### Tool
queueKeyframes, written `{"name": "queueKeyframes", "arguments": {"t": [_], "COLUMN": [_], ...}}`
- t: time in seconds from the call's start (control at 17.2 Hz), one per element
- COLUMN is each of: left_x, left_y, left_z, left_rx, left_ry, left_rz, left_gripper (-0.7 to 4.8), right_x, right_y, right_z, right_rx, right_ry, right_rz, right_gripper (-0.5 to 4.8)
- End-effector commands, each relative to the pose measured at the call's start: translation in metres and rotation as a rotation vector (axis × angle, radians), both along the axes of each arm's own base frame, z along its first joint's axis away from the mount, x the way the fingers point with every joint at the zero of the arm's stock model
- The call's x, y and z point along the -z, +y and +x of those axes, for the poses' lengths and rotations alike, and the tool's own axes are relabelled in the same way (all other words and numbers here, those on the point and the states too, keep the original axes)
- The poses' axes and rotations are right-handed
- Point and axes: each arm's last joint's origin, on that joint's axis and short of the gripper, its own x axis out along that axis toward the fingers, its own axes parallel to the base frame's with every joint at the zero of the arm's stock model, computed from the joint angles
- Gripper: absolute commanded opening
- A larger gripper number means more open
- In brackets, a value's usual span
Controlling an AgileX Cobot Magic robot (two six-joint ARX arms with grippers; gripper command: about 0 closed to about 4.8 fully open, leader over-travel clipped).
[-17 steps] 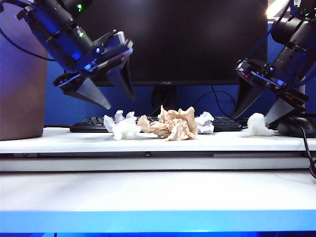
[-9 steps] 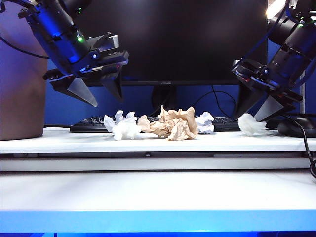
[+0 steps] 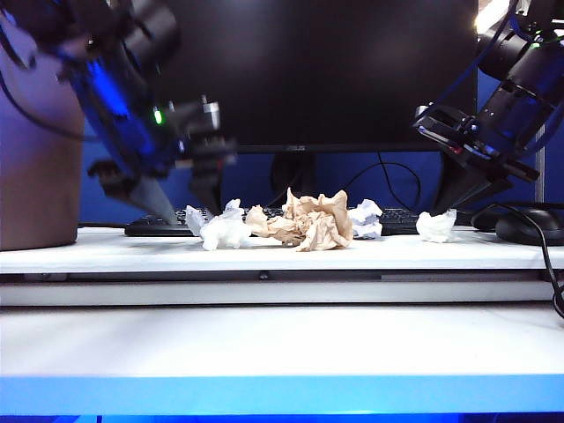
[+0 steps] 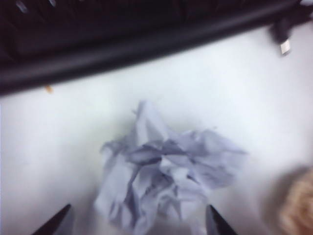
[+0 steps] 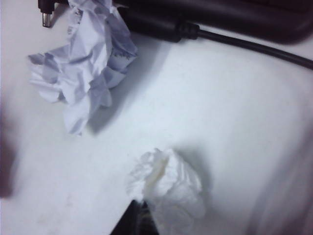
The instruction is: Pick up all paper balls from the table and place them in the pink trash can.
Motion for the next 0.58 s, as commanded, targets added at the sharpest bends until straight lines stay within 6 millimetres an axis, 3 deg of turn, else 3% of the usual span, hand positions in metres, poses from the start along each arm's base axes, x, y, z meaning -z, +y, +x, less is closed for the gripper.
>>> {"name": "queueKeyframes", "arguments": {"t": [0.06,0.23,0.29,0.41,0.46,0.58], "left_x": [0.009,0.022,0.024,0.025,0.022,0.019], "left_y": [-0.004,-0.007,-0.007,-0.009,-0.010,-0.011], "left_z": [0.009,0.015,0.016,0.018,0.020,0.022], "left_rx": [0.001,-0.002,-0.002,-0.004,-0.003,-0.003], "left_ry": [-0.033,-0.027,-0.031,-0.050,-0.084,-0.115], "left_rz": [-0.015,-0.015,-0.017,-0.029,-0.046,-0.061], "left_gripper": [3.49,3.27,2.98,0.70,0.05,-0.06], "right_x": [-0.002,-0.003,-0.003,-0.004,-0.007,-0.014], "right_y": [0.001,0.002,0.002,0.001,0.001,0.001], "right_z": [0.000,0.000,0.000,-0.001,-0.002,-0.004], "right_rx": [-0.004,-0.011,-0.010,0.001,0.002,-0.001], "right_ry": [0.000,0.006,0.007,0.013,0.005,-0.015], "right_rz": [0.037,0.057,0.059,0.067,0.068,0.074], "right_gripper": [-0.05,-0.05,-0.05,-0.05,-0.05,-0.05]}}
